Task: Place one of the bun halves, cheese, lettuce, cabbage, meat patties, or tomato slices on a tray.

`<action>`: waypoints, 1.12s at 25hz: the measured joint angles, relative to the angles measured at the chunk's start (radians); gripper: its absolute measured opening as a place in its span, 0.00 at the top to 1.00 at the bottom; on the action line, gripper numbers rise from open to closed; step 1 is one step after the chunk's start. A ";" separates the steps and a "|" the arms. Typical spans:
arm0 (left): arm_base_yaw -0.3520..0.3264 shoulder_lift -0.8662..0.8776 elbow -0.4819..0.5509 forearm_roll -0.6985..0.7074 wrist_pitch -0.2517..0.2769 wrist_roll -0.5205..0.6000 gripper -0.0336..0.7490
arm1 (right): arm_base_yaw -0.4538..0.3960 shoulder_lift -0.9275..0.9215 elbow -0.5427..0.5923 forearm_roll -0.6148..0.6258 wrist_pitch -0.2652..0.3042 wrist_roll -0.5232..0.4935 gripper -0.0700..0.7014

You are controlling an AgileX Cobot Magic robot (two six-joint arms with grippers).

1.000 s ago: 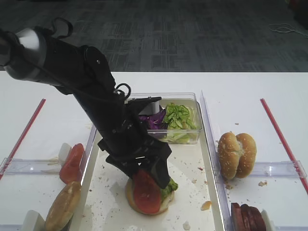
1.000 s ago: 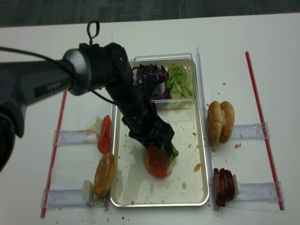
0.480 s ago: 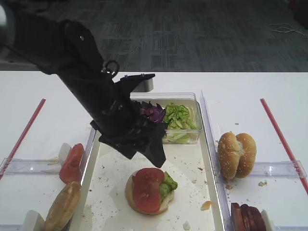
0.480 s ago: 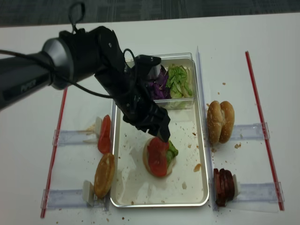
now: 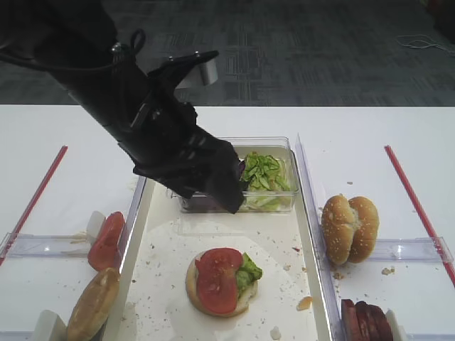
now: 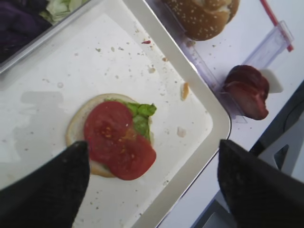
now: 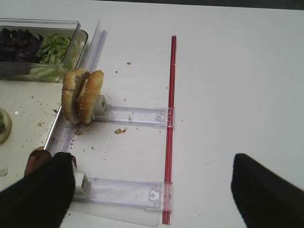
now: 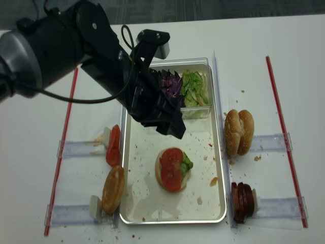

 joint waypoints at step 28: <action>0.339 0.000 0.000 0.529 0.078 -0.376 0.26 | 0.000 0.000 0.000 0.000 0.000 -0.004 0.02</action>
